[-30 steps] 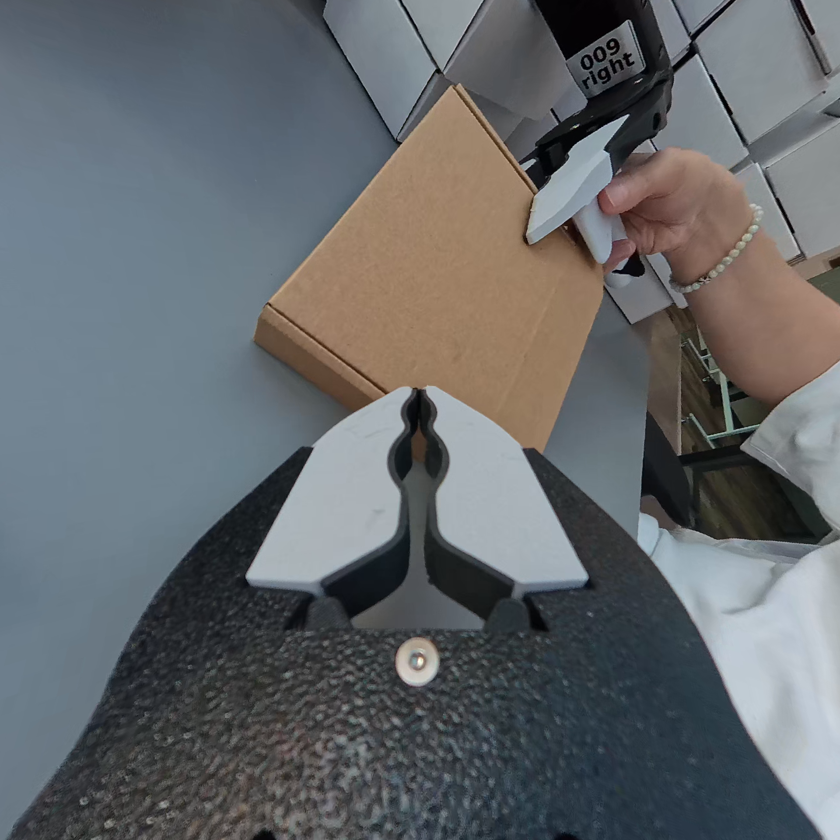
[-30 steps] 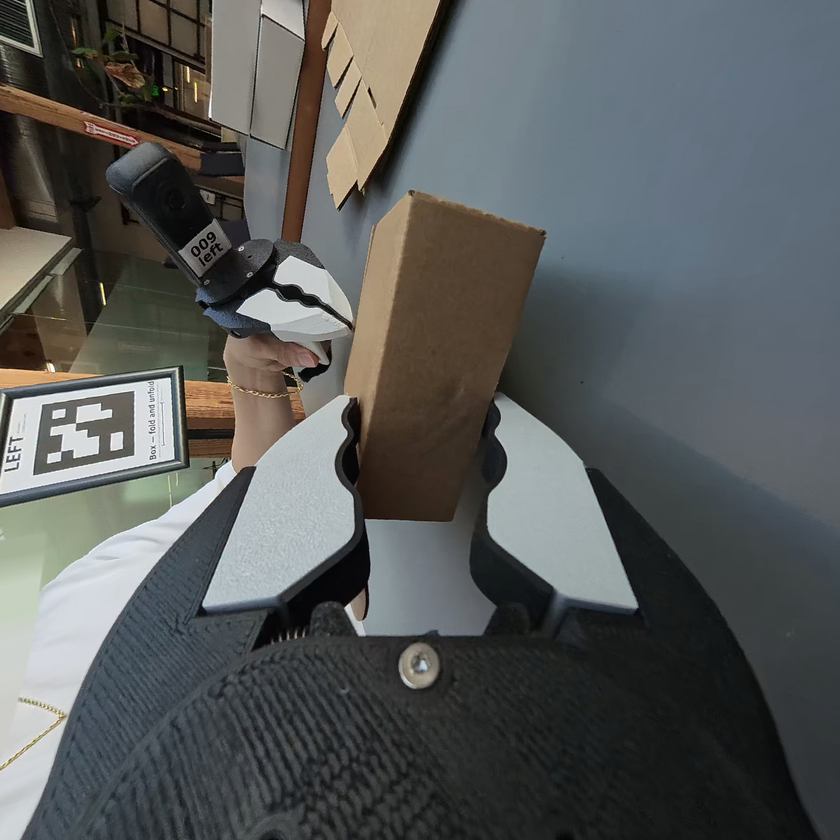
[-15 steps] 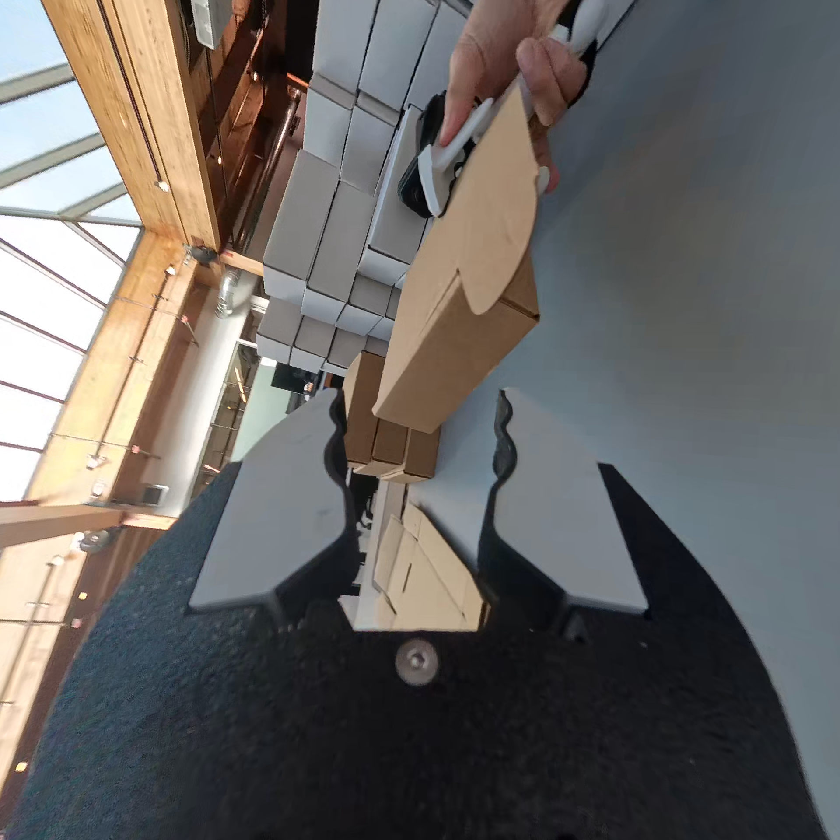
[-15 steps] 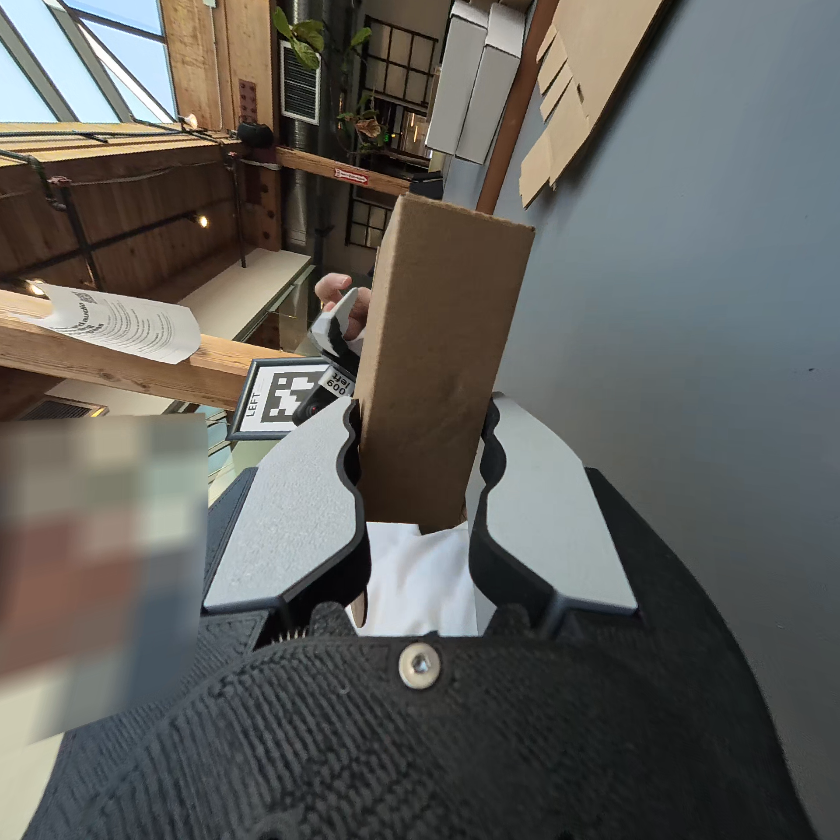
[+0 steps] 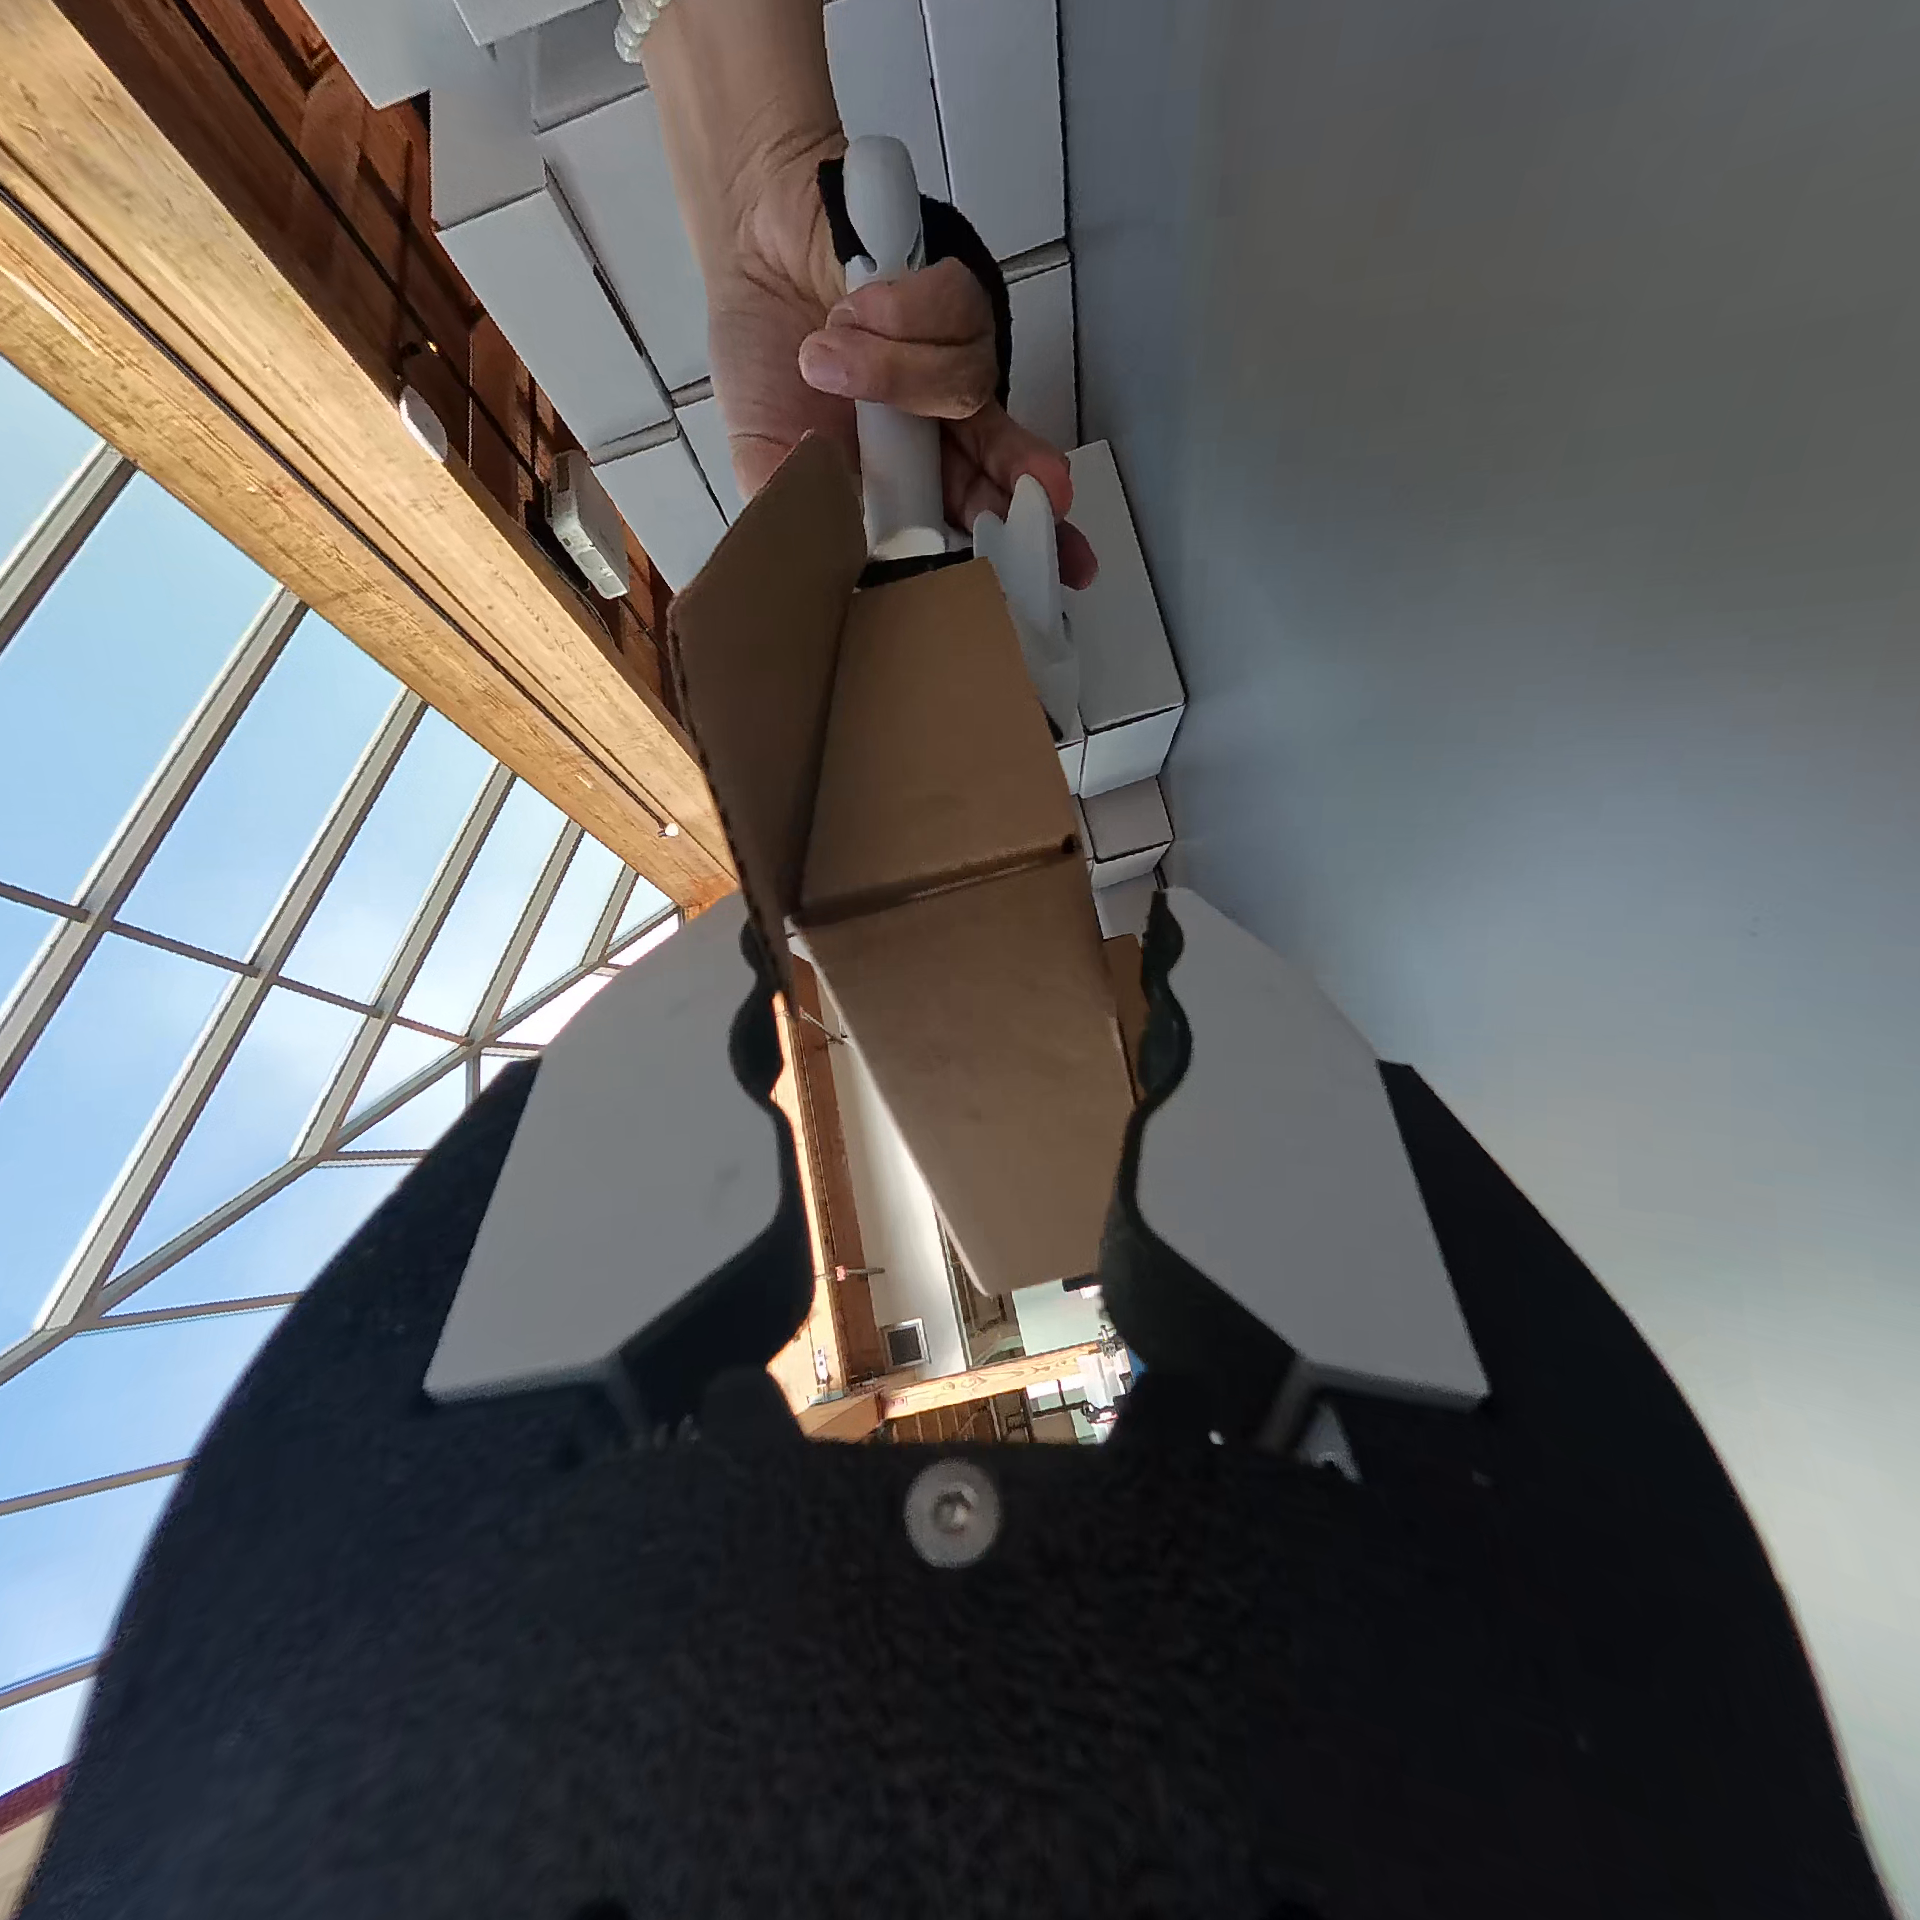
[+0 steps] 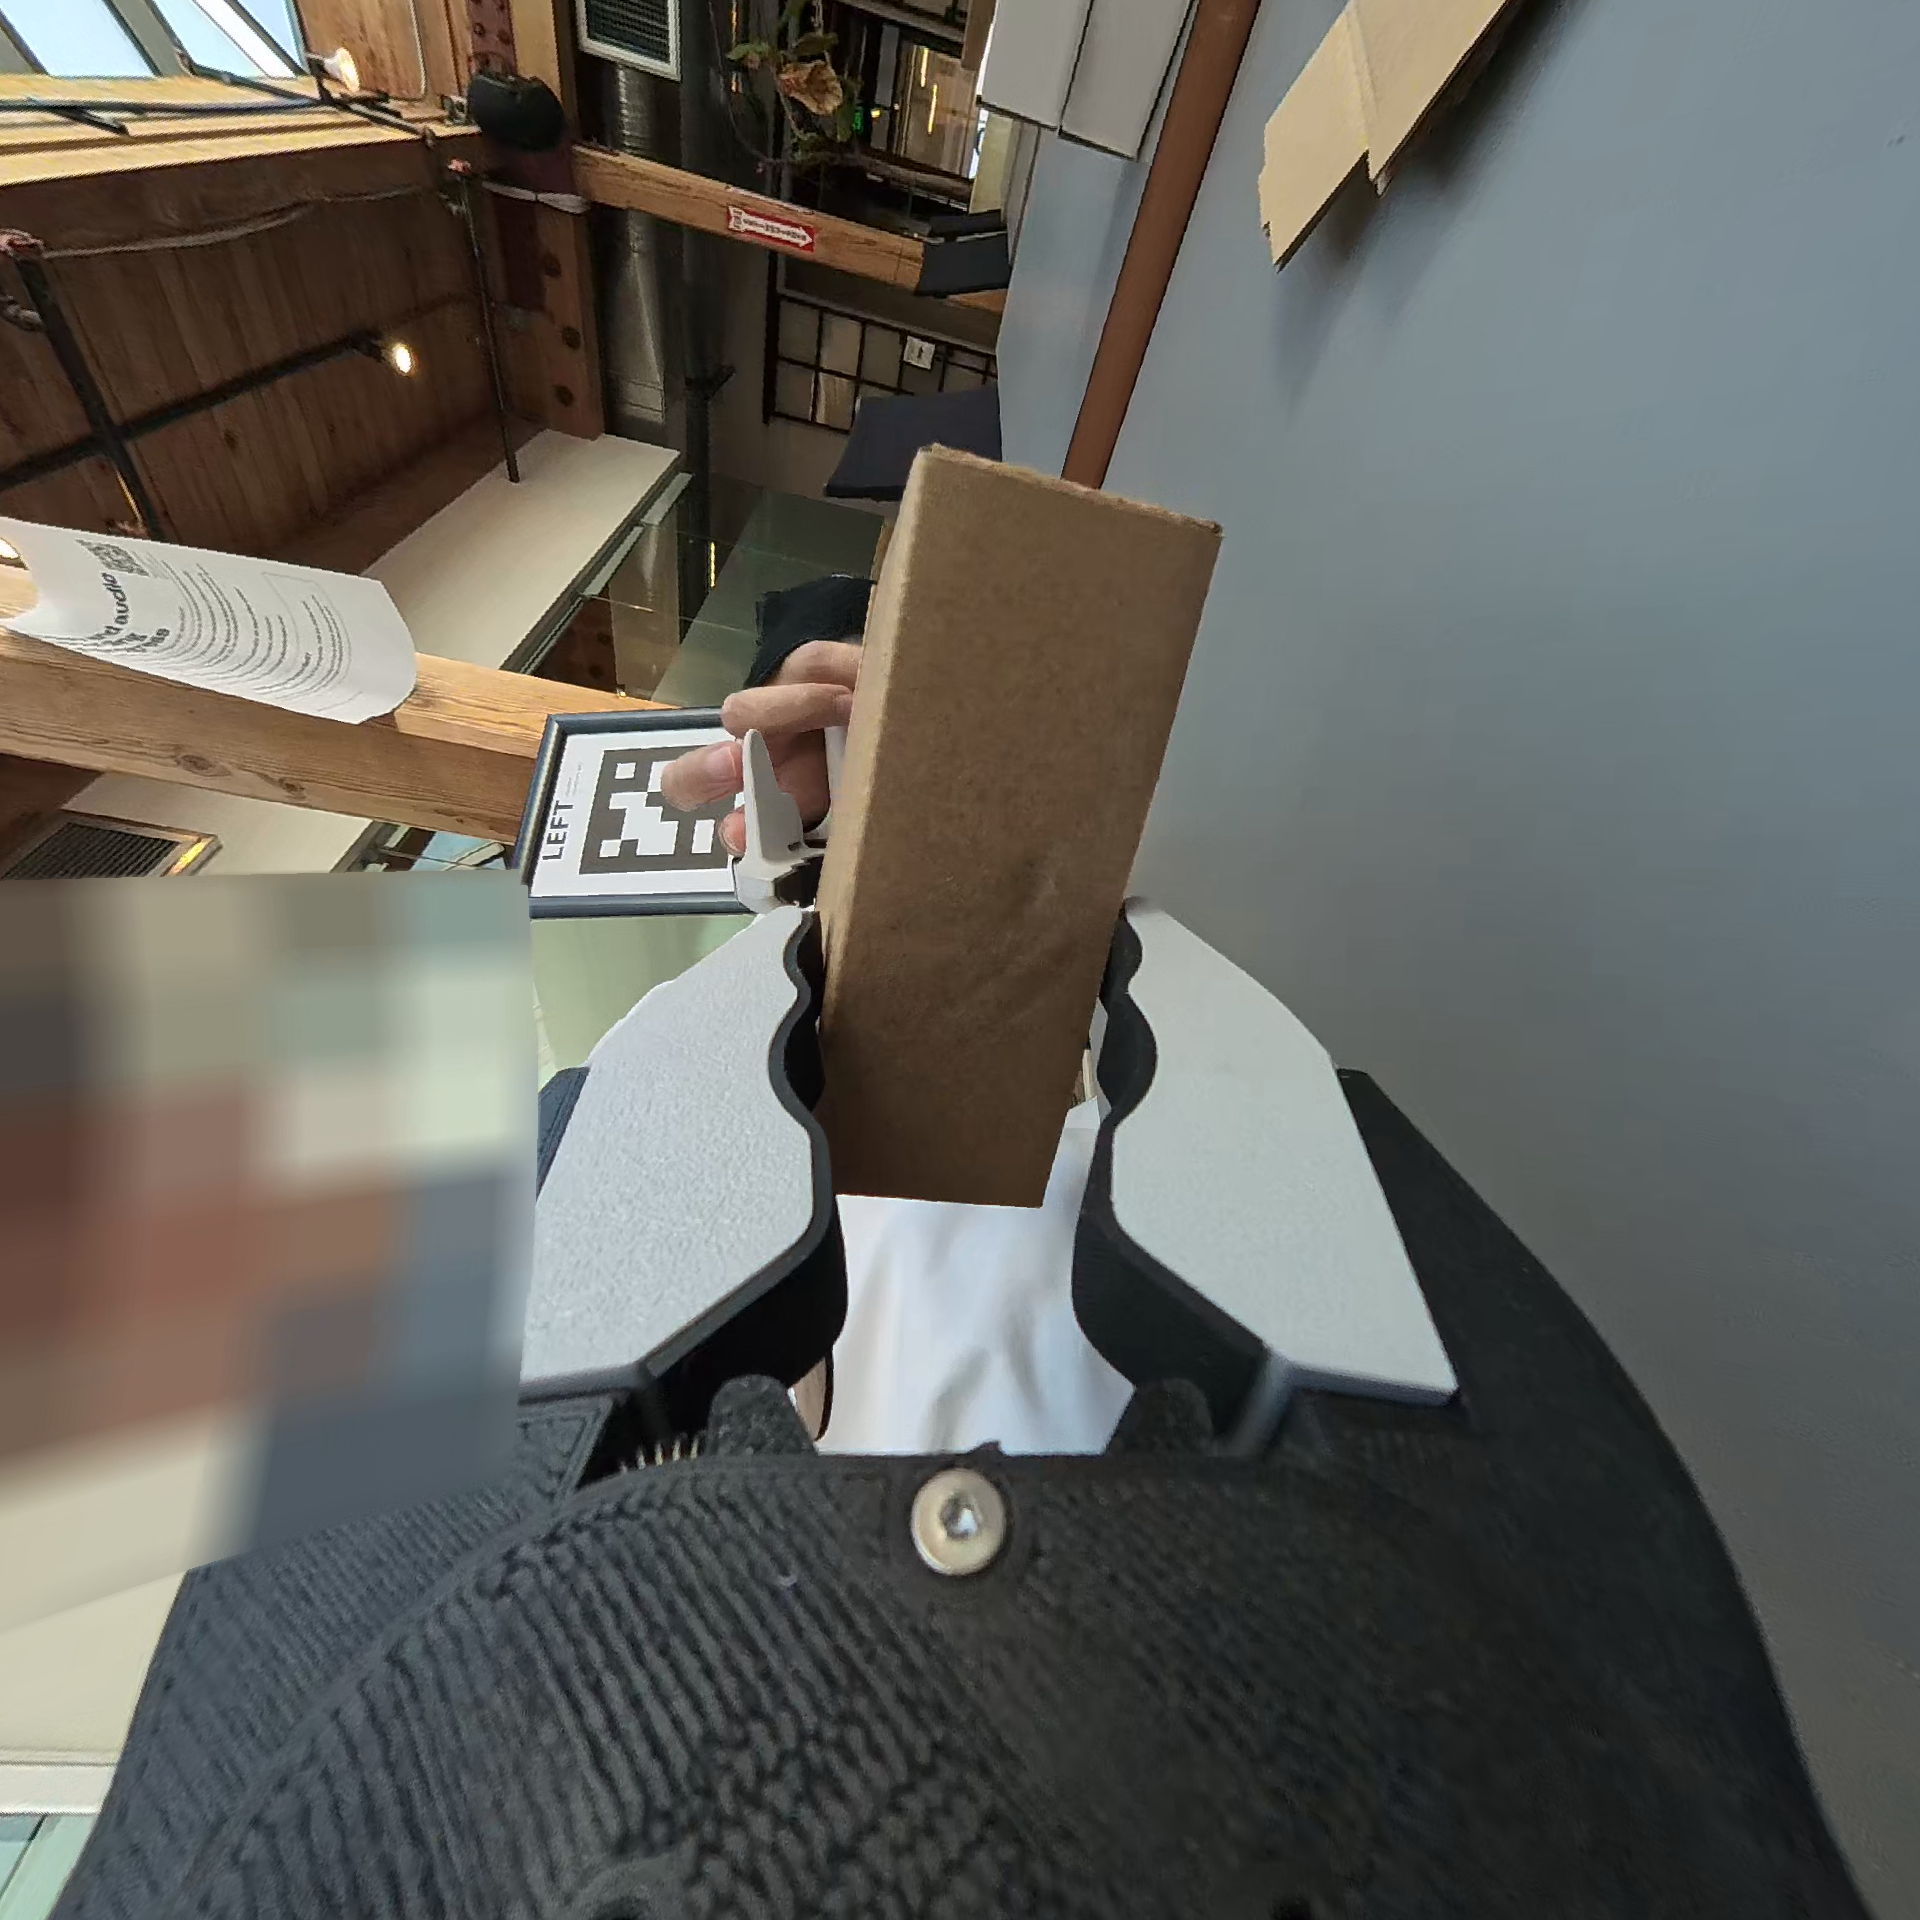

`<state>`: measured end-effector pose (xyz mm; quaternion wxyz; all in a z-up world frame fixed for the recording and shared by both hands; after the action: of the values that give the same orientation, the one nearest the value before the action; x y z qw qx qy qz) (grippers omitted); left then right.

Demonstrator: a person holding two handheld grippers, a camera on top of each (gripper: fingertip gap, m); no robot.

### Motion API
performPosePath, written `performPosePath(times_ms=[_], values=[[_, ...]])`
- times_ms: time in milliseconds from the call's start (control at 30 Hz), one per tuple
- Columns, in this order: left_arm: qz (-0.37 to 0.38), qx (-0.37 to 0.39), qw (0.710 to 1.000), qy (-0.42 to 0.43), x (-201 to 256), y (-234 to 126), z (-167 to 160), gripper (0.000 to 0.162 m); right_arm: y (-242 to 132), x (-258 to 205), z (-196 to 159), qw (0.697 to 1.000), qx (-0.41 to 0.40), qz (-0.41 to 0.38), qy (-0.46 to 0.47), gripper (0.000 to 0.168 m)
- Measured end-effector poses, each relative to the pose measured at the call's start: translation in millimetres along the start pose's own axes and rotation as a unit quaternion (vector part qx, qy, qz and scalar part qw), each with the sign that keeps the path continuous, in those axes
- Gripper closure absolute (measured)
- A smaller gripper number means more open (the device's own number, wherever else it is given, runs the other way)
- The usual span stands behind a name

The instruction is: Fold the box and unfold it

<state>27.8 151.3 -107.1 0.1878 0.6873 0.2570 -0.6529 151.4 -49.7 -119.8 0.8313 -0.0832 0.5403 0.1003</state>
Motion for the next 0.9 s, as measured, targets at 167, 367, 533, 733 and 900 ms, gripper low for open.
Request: performPosePath(times_ms=[167,367,533,733,900], values=[[-0.004,-0.001,1.0,-0.006,4,2,7,0.109,1,0,-2,1.0,0.004,-0.006,-0.004,0.116],[0.008,-0.007,0.983,-0.184,-11,-11,3,0.111,-19,-25,1,0.995,0.054,0.0,-0.088,0.1],[-0.013,0.047,0.837,-0.545,-39,-22,-28,0.111,-59,-64,10,0.961,0.155,-0.04,-0.226,0.098],[-0.107,0.066,0.707,-0.696,-7,-8,-54,0.112,-64,-72,2,0.875,0.16,-0.193,-0.413,0.112],[-0.147,0.067,0.677,-0.718,20,1,-58,0.113,-50,-63,-8,0.789,0.072,-0.25,-0.556,0.136]])
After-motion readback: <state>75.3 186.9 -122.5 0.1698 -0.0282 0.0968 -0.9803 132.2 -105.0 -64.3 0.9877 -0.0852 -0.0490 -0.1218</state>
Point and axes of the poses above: each gripper's, where its closed fingertips meet, y out along the fingers, z out of its top, x = y × z across the jaws, the point moved 8 cm from there along -y, back along the fingers, and after that the axes turned 11 degrees about -y, right-handed, at the moved point
